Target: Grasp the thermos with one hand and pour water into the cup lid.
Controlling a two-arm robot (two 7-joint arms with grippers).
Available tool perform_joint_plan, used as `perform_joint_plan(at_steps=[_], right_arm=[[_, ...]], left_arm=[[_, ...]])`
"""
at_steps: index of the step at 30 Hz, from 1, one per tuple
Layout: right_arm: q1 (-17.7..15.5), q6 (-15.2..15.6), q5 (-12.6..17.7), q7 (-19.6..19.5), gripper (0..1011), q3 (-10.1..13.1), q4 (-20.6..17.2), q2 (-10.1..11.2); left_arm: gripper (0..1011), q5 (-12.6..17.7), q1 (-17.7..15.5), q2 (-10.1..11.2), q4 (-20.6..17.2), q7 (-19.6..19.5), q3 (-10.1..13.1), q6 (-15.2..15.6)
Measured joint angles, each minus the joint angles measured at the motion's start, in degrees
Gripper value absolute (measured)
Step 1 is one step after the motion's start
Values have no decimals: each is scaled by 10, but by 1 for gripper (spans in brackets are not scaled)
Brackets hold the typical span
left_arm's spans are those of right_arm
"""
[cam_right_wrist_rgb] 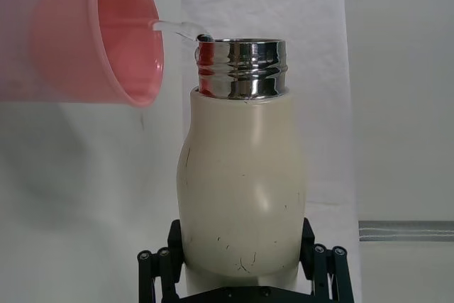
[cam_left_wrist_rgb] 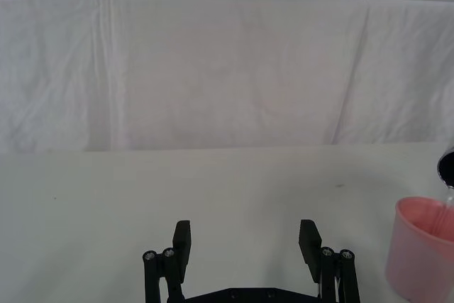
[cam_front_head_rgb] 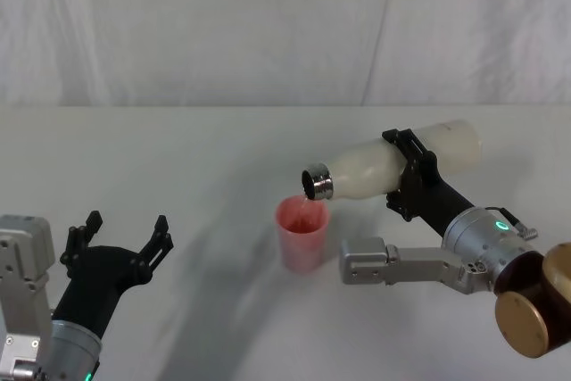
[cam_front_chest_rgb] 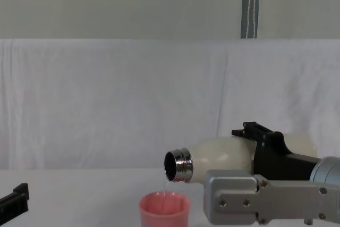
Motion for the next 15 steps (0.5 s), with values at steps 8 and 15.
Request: perform_joint_plan(at_steps=[8,15], right_arm=[[-1,2,-1,0,951,1,-1,2],[0,3,-3,0,951,2,-2,4]], left_arm=[[1001,0,0,0,0,0,0,0],[1001,0,0,0,0,0,0,0]])
